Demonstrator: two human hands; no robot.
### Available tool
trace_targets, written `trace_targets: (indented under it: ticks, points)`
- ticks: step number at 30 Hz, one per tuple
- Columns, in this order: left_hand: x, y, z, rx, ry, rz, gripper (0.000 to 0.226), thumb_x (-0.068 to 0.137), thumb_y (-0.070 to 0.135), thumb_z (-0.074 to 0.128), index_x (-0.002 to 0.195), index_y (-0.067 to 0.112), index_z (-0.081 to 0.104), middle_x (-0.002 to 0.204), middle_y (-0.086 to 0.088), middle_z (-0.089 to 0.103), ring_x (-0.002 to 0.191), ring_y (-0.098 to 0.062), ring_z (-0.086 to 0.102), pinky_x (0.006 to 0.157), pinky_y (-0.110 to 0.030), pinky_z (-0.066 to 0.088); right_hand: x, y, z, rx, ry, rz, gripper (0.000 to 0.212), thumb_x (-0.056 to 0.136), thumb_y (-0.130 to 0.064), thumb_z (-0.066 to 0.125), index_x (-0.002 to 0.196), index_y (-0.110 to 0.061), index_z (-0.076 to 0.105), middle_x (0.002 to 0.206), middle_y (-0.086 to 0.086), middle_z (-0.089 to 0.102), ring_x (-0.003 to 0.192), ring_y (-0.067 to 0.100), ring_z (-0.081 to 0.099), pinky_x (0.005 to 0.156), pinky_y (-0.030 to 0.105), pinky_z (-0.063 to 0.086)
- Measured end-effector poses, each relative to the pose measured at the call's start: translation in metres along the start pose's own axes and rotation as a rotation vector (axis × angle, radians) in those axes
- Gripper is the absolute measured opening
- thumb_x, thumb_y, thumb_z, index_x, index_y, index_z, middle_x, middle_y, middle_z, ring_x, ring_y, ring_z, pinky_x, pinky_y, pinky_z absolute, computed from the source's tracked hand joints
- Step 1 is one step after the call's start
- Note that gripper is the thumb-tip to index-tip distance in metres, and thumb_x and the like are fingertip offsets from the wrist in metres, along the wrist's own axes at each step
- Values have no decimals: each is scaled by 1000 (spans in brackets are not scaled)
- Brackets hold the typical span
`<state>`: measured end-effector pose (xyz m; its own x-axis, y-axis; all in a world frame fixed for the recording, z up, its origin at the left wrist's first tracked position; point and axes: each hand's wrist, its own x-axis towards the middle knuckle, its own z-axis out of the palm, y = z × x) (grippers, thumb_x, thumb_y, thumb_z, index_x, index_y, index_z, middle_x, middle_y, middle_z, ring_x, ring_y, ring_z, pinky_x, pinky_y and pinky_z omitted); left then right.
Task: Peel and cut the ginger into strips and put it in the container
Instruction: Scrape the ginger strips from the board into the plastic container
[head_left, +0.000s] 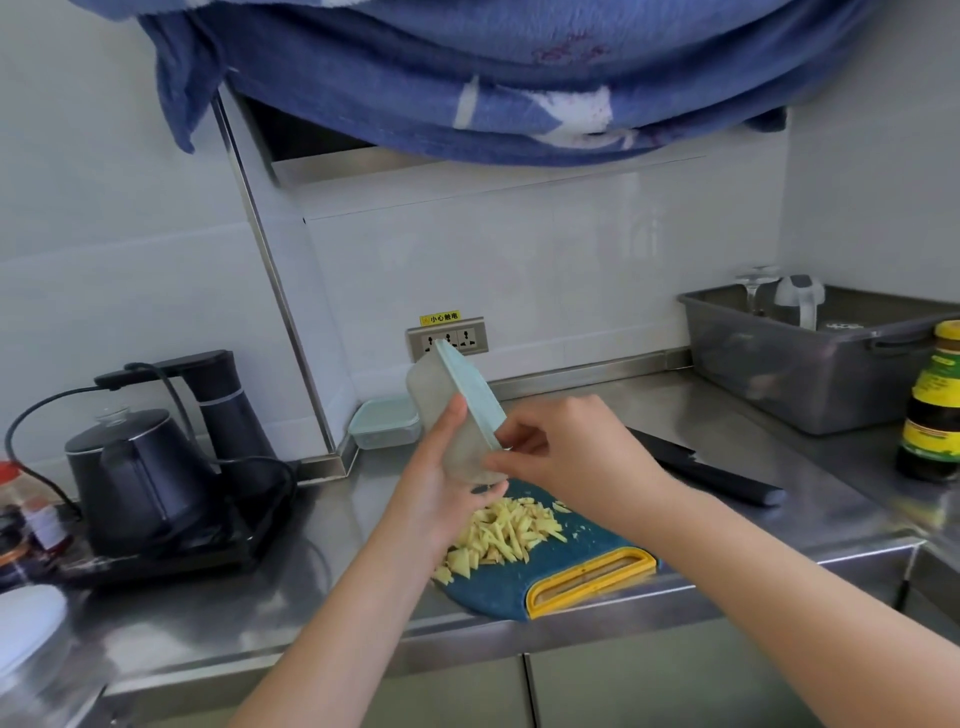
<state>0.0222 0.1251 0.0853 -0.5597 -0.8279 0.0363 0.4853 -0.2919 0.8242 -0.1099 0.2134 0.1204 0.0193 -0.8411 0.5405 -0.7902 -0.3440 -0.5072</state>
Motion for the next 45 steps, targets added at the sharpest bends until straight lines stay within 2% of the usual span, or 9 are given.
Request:
trace_targets:
  ticks: [5,9,14,22,28,32,36,42,45]
  points:
    - [-10,7,-2,115,-27,29,107,35,46,93,130,17,53,113,-7,69,106,-22,65,98,-57,40,-1,-3,0,-80,-82,-83,21,84,-34,67,70,-26,53,89,8,72,84,24,68,74,41,55]
    - [-17,17,-12,45,-75,-56,97,35,43,94,121,16,57,121,-13,65,113,-34,60,98,-61,37,7,-10,-15,-54,-58,-76,25,82,-22,68,66,-22,49,74,-1,66,71,9,62,66,29,52]
    - [-23,34,-42,-15,-146,-139,114,41,58,88,137,14,46,133,-24,53,119,-47,51,89,-65,45,20,-3,-32,154,78,61,20,85,-18,64,71,-12,52,69,12,68,60,17,67,58,25,49]
    - [-16,43,-38,8,-205,-55,96,60,53,81,138,11,45,129,-17,58,119,-35,55,92,-56,46,25,-19,27,-301,-40,-267,15,76,-22,64,73,-13,52,63,6,62,52,25,51,51,31,40]
    - [-20,46,-84,-25,129,-56,64,80,46,59,135,15,48,125,-20,60,110,-39,61,85,-58,51,46,-19,49,-80,-41,-28,17,82,-15,64,76,-3,55,69,7,60,58,17,50,54,27,39]
    - [-40,55,-122,-61,314,-60,45,90,29,50,132,10,50,127,-21,57,116,-39,55,89,-56,48,85,2,61,314,48,399,18,88,-15,61,76,-4,53,77,16,66,63,18,68,68,34,59]
    - [-60,60,-153,133,506,-80,39,89,29,45,122,10,55,117,-18,64,105,-36,62,95,-54,46,122,36,91,735,145,794,19,94,-18,55,79,-6,53,86,13,65,69,22,66,80,37,57]
    - [-81,65,-184,333,632,-188,20,91,25,43,101,16,58,93,-9,68,91,-27,65,71,-41,54,149,48,159,1009,0,985,20,98,-2,42,111,6,55,101,22,59,73,24,58,72,39,55]
    - [-85,64,-194,381,638,-225,18,92,24,45,101,17,59,90,-6,68,83,-18,65,60,-35,55,153,45,184,1037,-36,1052,30,98,2,40,126,7,50,111,23,59,97,30,62,69,40,55]
